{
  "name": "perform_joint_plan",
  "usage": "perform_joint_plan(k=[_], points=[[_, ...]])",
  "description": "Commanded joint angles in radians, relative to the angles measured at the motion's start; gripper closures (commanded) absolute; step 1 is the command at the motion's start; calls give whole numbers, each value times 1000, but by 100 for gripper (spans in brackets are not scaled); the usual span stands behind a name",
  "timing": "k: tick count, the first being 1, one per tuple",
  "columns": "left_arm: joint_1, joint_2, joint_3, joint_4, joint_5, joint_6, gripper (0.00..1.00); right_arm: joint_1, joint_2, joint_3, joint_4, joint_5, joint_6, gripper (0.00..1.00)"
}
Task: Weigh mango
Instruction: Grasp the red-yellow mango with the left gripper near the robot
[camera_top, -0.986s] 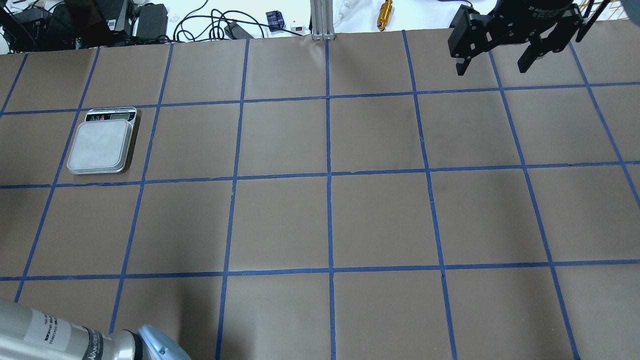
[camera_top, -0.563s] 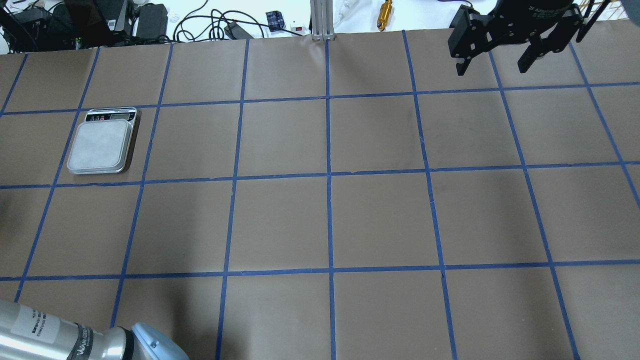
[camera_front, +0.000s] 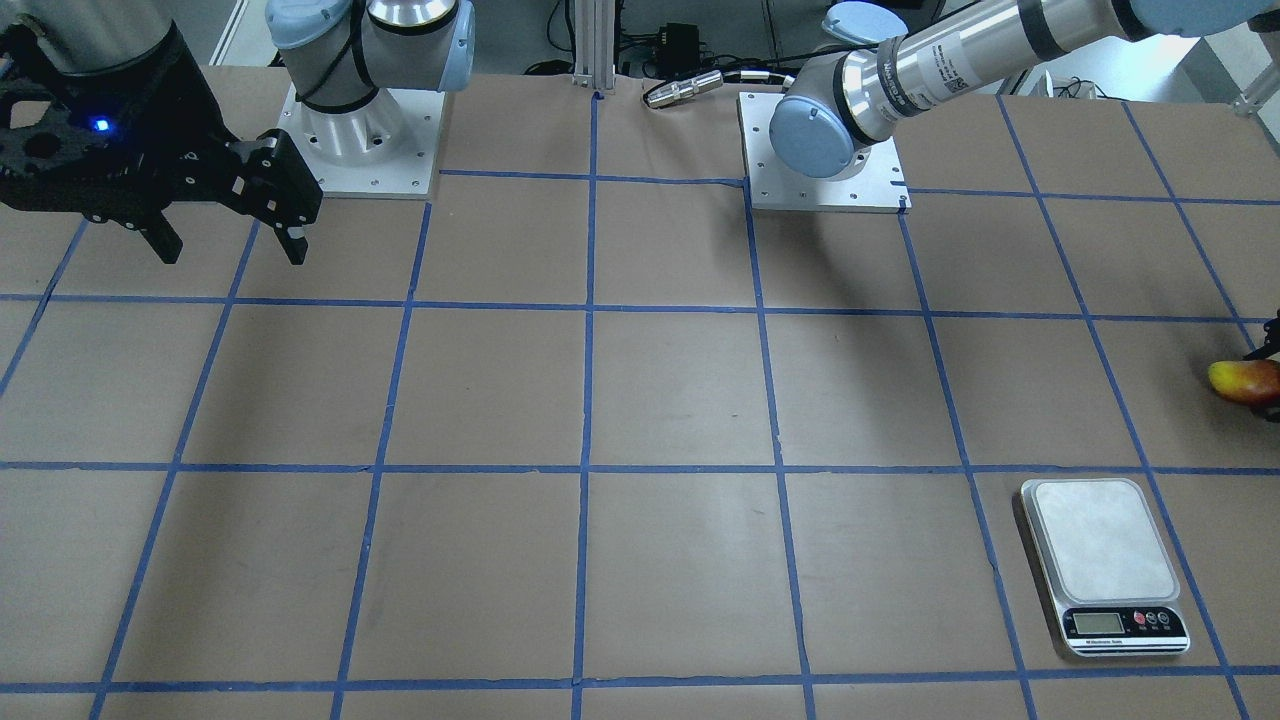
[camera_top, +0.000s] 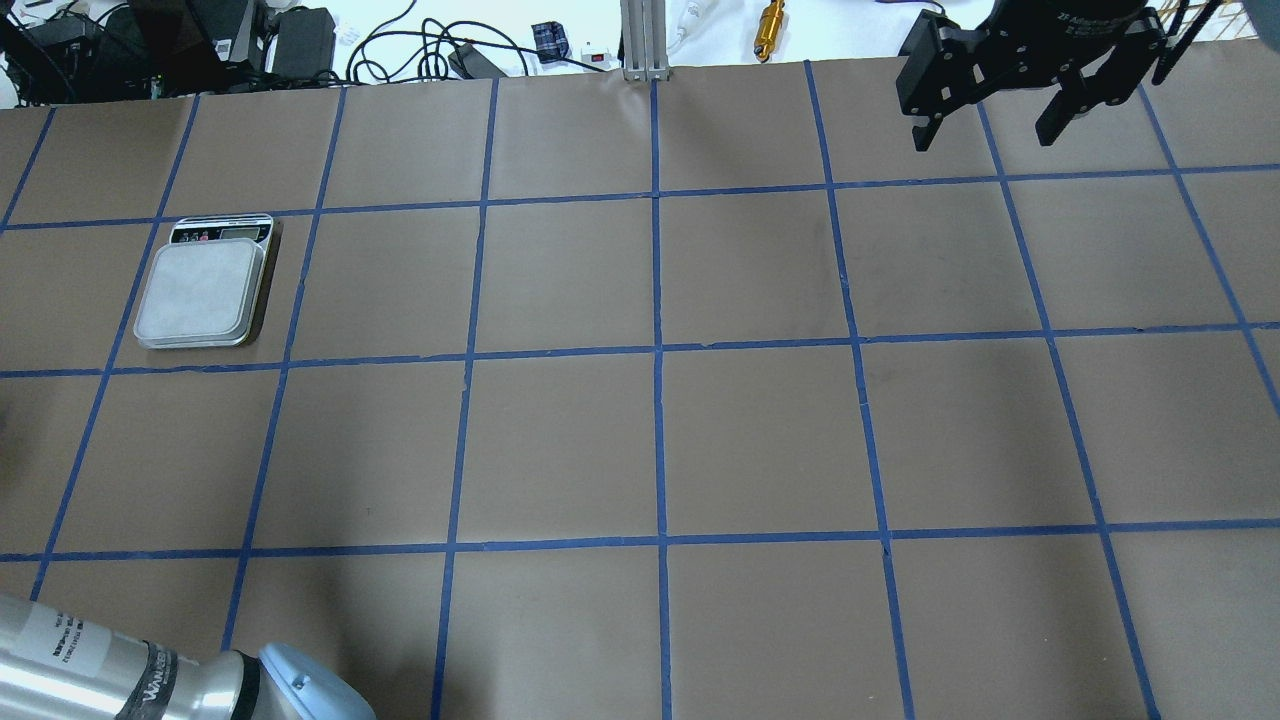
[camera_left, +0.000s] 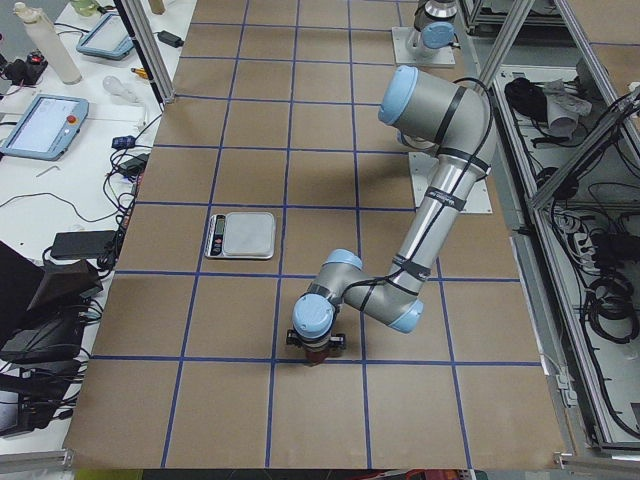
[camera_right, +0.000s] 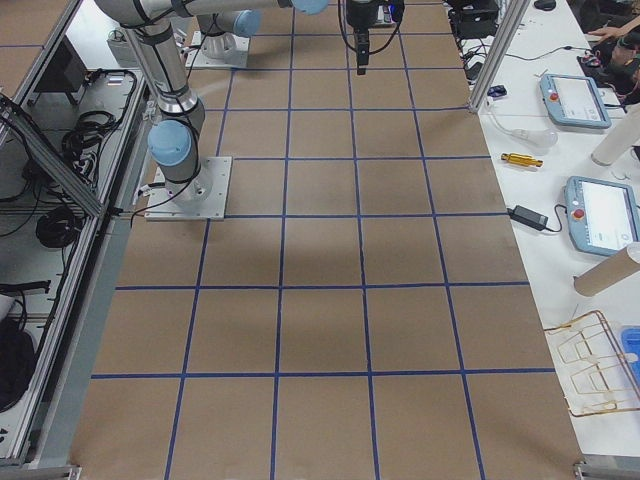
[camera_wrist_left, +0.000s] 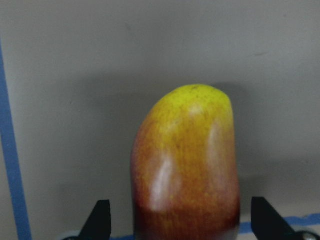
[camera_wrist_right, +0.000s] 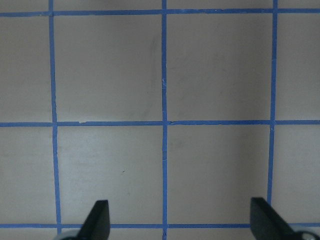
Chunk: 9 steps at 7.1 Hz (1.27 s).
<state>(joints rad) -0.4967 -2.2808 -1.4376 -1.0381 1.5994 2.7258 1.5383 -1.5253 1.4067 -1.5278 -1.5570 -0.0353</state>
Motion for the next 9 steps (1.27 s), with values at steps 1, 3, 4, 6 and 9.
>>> perform_joint_plan(k=[1,3,4,6,9], points=[[3,-17,0,1,-3,6,2,0,1,0,0,0,0,0],[7,-17,2,1,-4,5,52,0,1,0,0,0,0,0],[7,-13,8,1,-4,5,96,0,-1,0,0,0,0,0],[7,12,13,0,-6,2,100,0,1,0,0,1,0,0],[-20,67,49,-34,-47,-33,100,0,1,0,0,0,0,0]])
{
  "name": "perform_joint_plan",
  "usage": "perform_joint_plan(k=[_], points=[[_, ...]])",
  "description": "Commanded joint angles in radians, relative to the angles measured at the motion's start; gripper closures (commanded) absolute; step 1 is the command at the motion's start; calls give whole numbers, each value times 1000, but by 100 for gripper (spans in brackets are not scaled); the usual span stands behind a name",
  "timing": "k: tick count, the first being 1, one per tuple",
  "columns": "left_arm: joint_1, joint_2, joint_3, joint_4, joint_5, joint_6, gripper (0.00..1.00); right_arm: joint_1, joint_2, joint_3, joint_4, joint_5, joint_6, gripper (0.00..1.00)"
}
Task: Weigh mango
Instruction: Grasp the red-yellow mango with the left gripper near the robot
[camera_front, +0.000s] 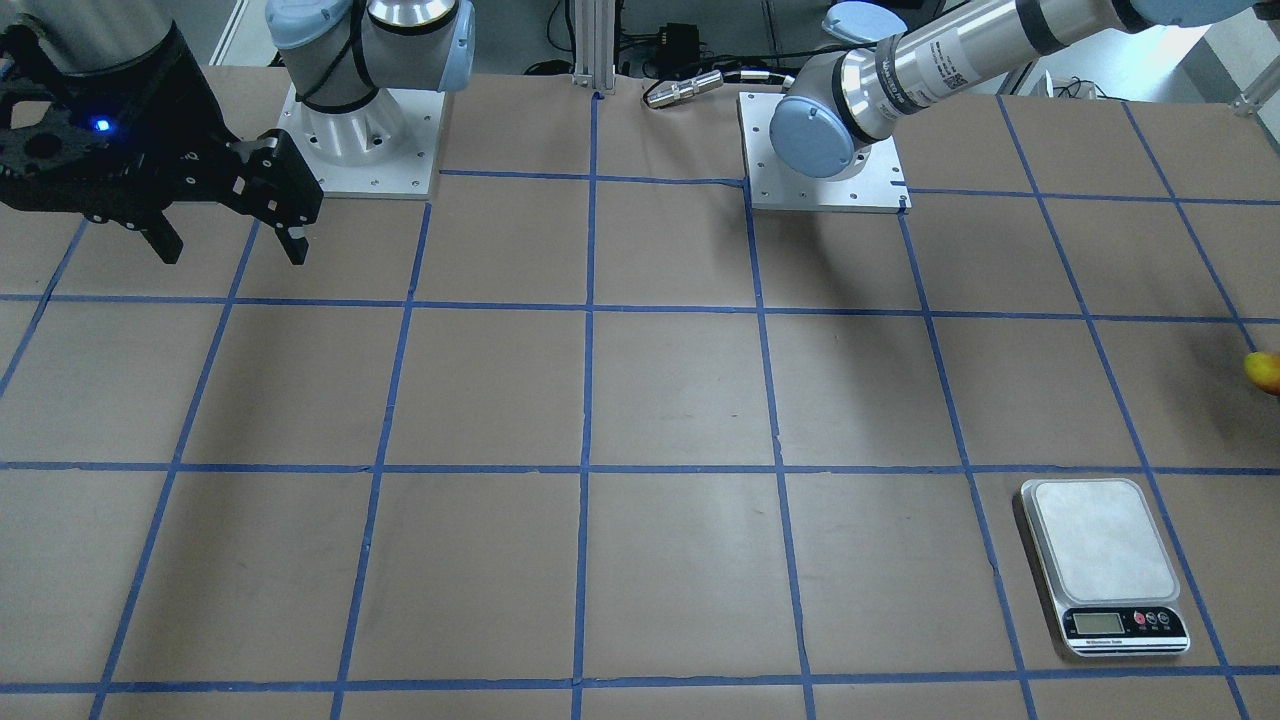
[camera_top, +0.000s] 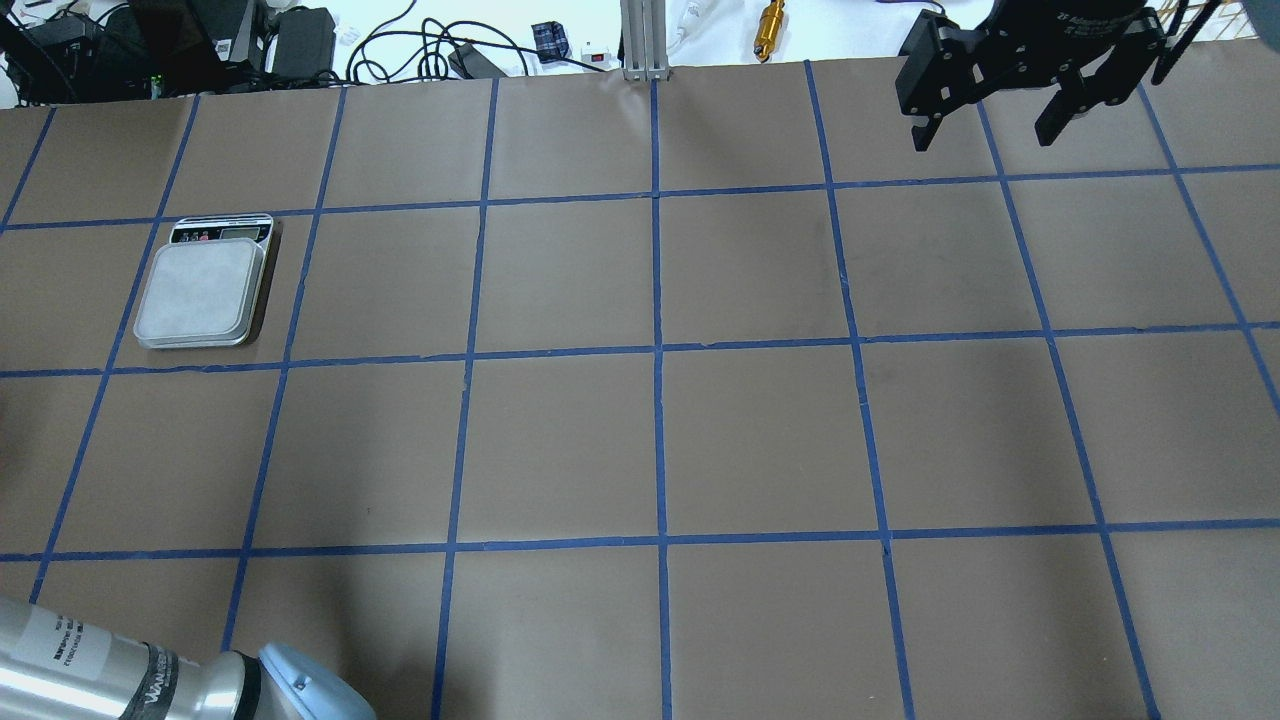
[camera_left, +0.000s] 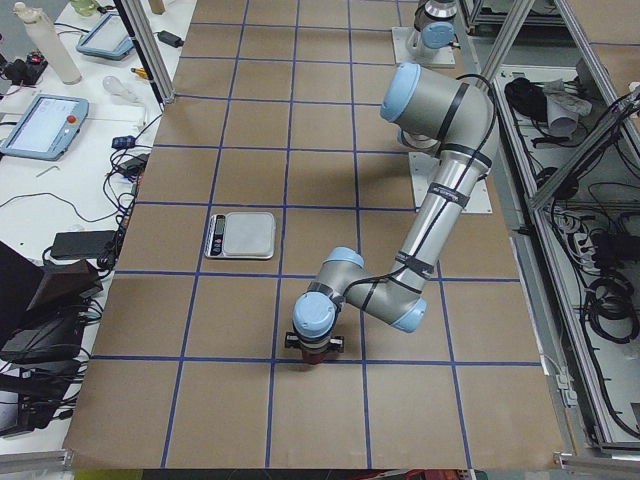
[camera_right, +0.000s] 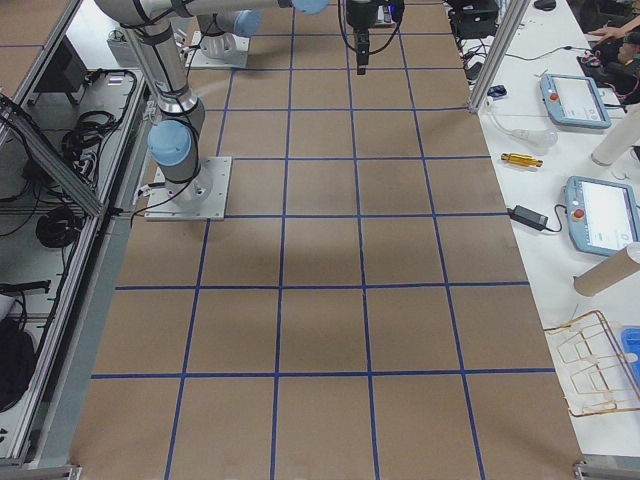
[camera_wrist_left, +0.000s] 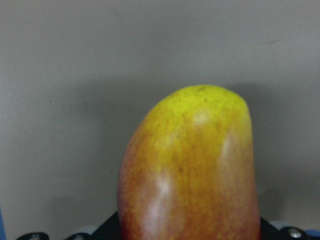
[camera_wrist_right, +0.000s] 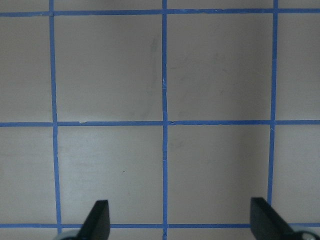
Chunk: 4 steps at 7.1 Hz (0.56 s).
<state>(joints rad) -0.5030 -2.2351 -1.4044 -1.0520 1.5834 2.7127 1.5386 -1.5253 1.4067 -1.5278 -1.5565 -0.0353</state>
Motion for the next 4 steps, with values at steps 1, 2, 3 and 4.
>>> perform_joint_plan(k=[1,2,3,4], points=[[-78,46,37,-64,-36,-89,100,0,1,0,0,1,0,0],[-141,63,73,-113,-31,-143,100,0,1,0,0,1,0,0],[-187,57,103,-131,-36,-199,100,0,1,0,0,1,0,0],[-256,60,110,-132,-34,-281,100,0,-1,0,0,1,0,0]])
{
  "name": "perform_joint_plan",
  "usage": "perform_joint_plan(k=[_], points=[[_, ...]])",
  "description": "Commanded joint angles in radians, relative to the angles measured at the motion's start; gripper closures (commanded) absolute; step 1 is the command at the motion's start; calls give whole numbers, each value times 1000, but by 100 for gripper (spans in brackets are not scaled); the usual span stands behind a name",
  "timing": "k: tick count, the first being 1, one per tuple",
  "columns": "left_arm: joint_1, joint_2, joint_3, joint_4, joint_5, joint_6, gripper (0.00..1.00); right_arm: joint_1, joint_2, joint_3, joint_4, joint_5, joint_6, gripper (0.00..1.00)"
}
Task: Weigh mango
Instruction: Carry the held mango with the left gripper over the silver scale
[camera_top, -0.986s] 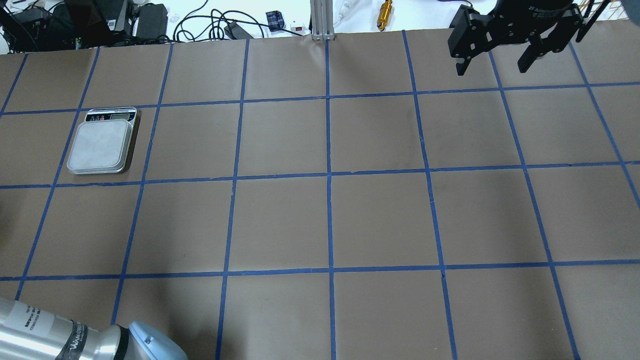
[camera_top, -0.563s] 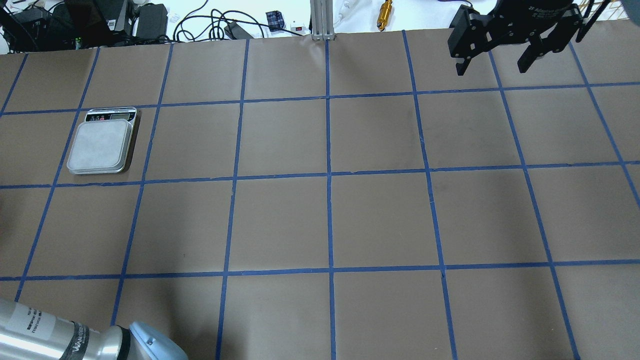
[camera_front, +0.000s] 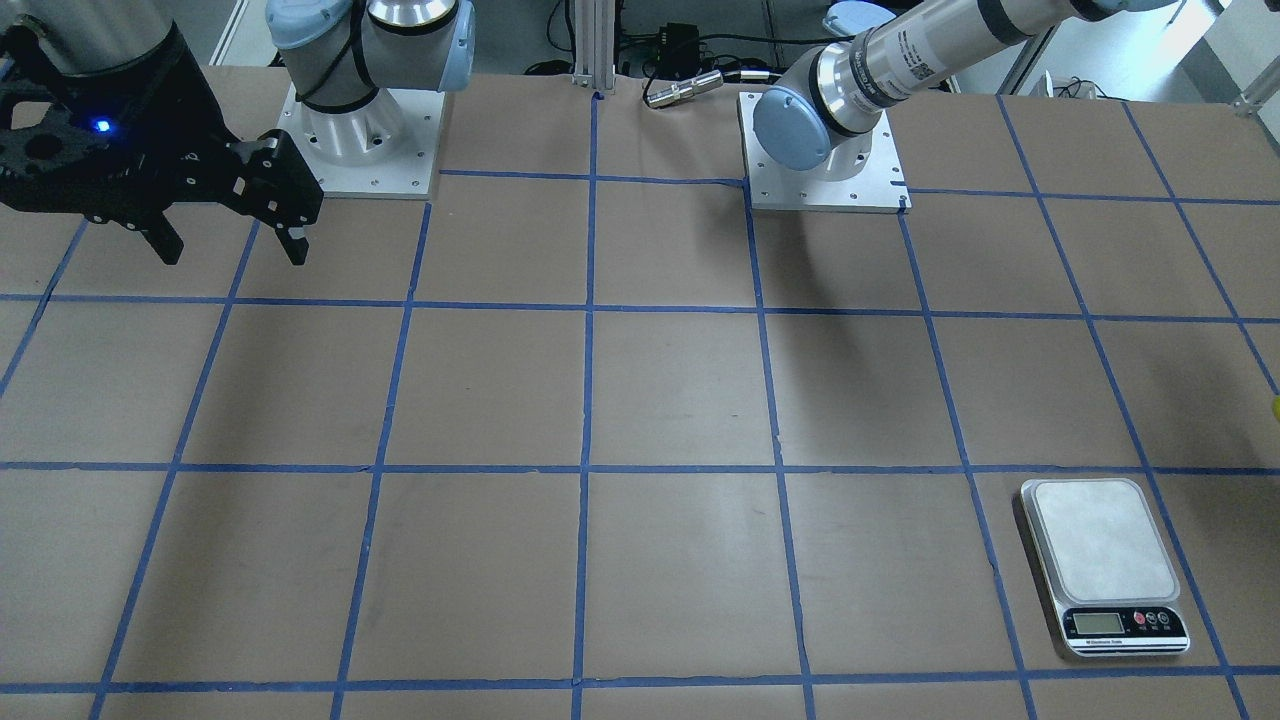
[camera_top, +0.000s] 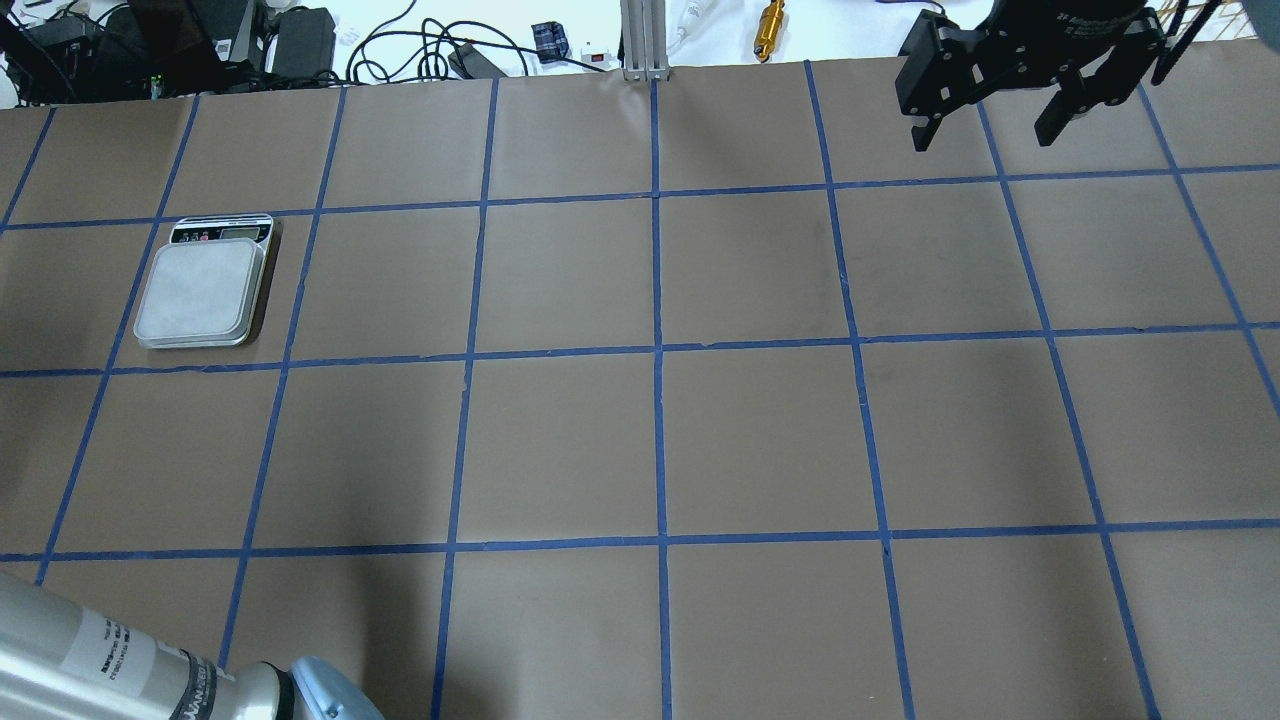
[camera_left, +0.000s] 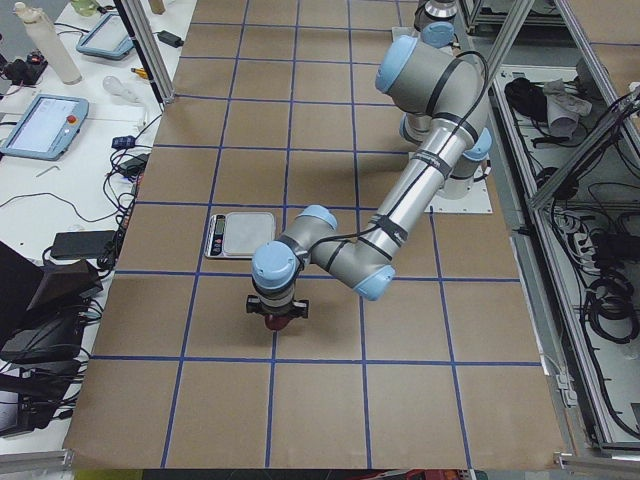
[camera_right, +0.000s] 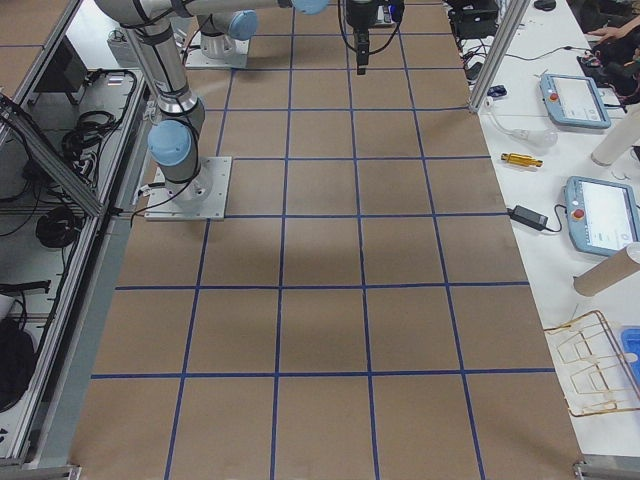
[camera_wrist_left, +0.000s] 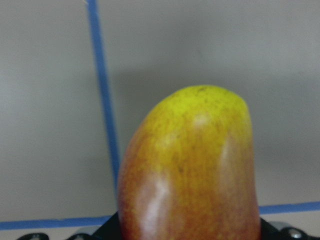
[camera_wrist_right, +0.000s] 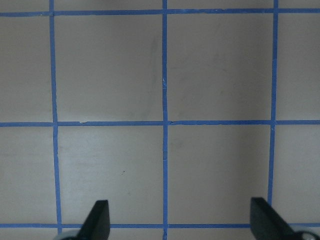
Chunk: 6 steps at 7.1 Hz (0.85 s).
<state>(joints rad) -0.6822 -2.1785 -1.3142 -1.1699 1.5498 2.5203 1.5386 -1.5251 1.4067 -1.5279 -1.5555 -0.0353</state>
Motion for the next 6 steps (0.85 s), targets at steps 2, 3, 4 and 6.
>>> perform_joint_plan(k=[2,3,4,6], points=[[-199,2,21,-14,-5,-318,100,0,0,0,0,0,0,0],[-274,-10,17,-14,-5,-413,100,0,0,0,0,0,0,0],[-319,-18,4,-14,-4,-484,100,0,0,0,0,0,0,0],[-355,-40,-26,-1,-11,-502,100,0,0,0,0,0,0,0]])
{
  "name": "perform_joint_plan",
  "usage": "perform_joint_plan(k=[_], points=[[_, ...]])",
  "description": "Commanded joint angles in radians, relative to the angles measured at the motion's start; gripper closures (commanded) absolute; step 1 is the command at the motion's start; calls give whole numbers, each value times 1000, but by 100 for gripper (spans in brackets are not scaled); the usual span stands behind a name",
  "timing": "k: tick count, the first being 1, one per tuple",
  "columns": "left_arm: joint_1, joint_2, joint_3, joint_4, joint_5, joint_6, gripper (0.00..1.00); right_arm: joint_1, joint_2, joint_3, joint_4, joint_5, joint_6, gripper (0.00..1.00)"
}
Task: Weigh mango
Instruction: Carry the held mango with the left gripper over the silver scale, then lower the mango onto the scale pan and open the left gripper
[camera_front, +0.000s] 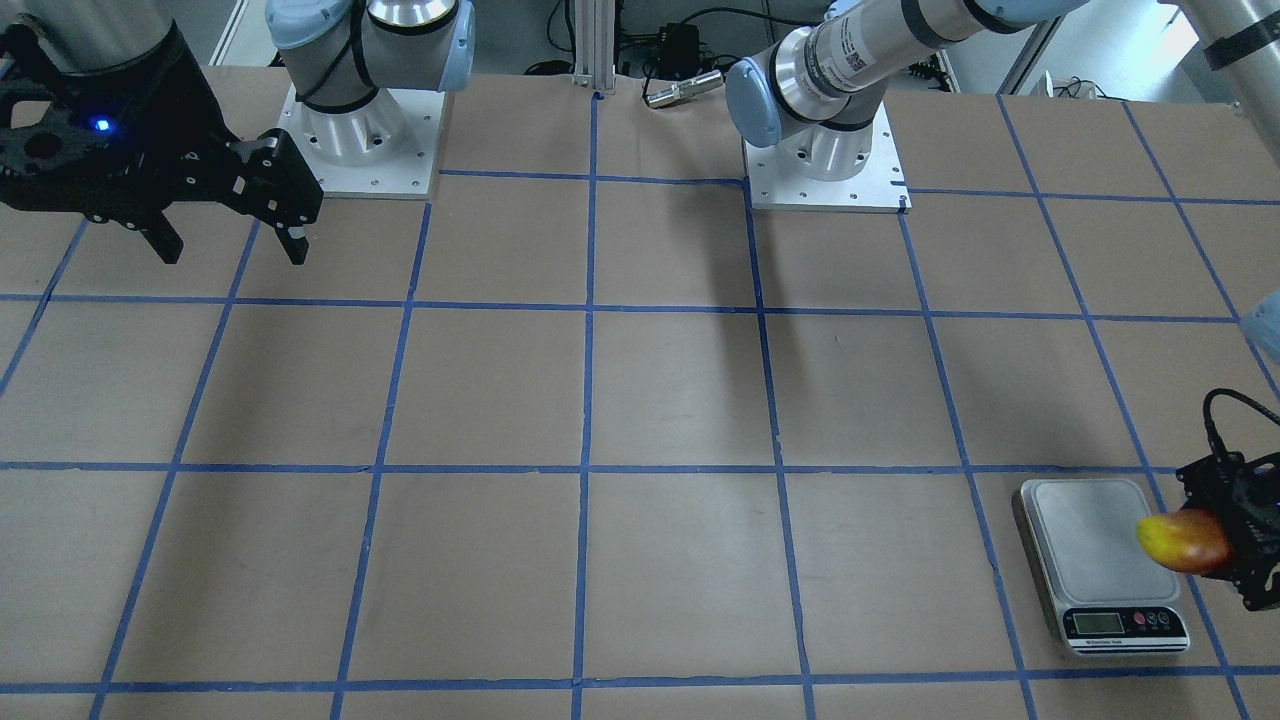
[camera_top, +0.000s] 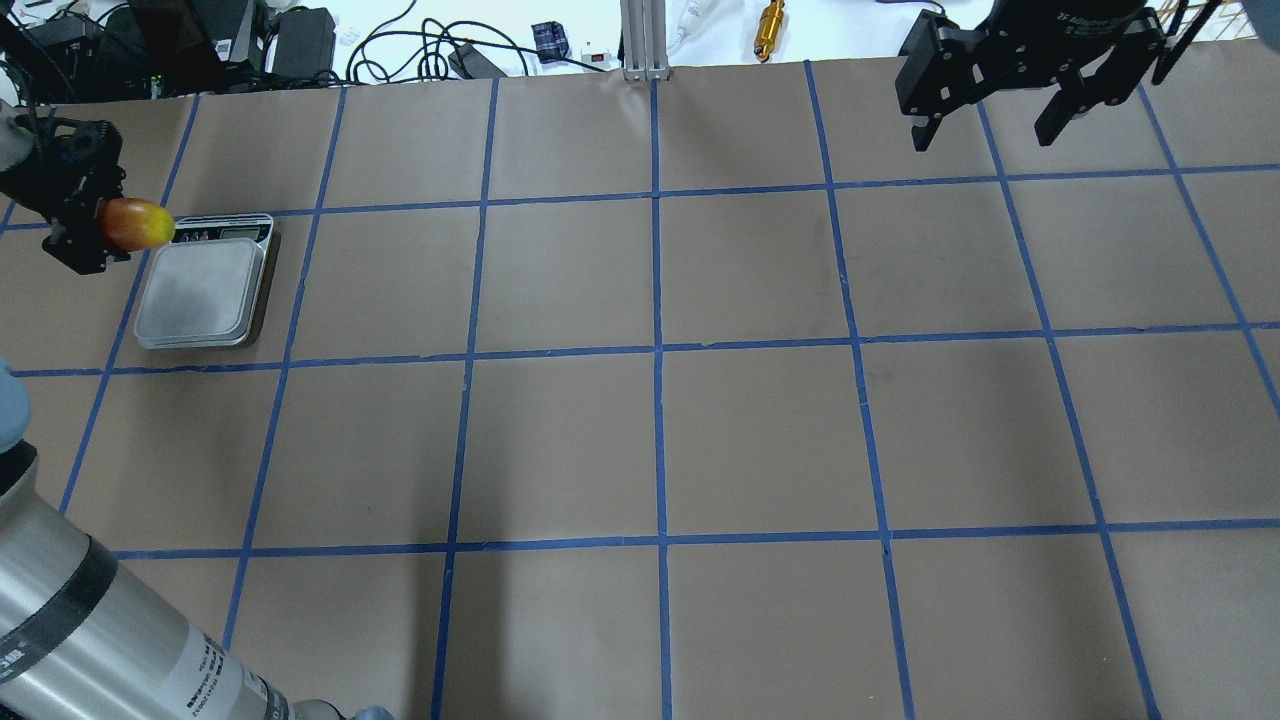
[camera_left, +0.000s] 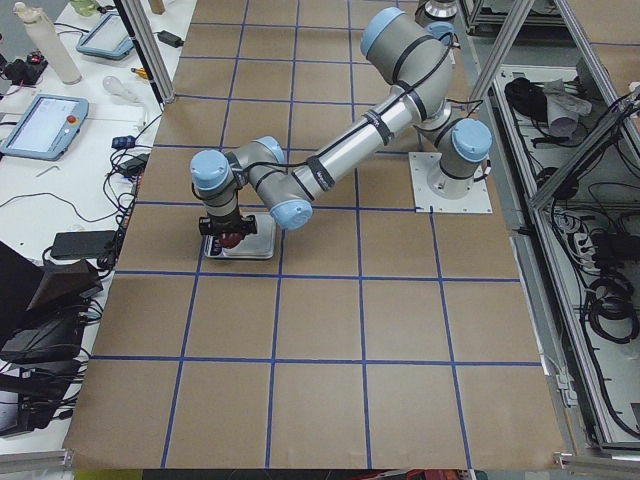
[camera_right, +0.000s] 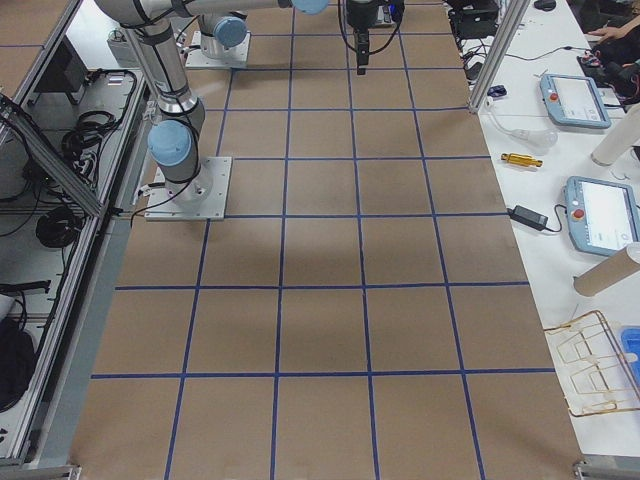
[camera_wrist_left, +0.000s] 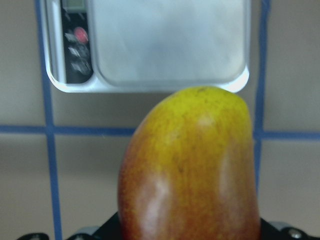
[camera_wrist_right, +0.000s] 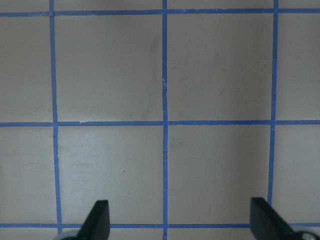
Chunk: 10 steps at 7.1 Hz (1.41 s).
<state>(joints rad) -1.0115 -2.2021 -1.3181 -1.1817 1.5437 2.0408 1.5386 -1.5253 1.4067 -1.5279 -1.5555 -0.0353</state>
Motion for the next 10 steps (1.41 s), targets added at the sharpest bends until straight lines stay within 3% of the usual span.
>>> perform_joint_plan(k=[1,7,8,9,10], points=[[-25,-30,-27,20,-5,-19,100,-1,-1,0,0,0,0,0],[-24,-56,-76,79,1,-11,96,0,1,0,0,-2,0,0],[-24,-56,-75,79,3,-19,17,0,-1,0,0,-2,0,0],[-24,-56,-73,77,3,-19,3,-1,1,0,0,-2,0,0],[-24,-35,-70,71,1,-19,0,0,1,0,0,-2,0,0]])
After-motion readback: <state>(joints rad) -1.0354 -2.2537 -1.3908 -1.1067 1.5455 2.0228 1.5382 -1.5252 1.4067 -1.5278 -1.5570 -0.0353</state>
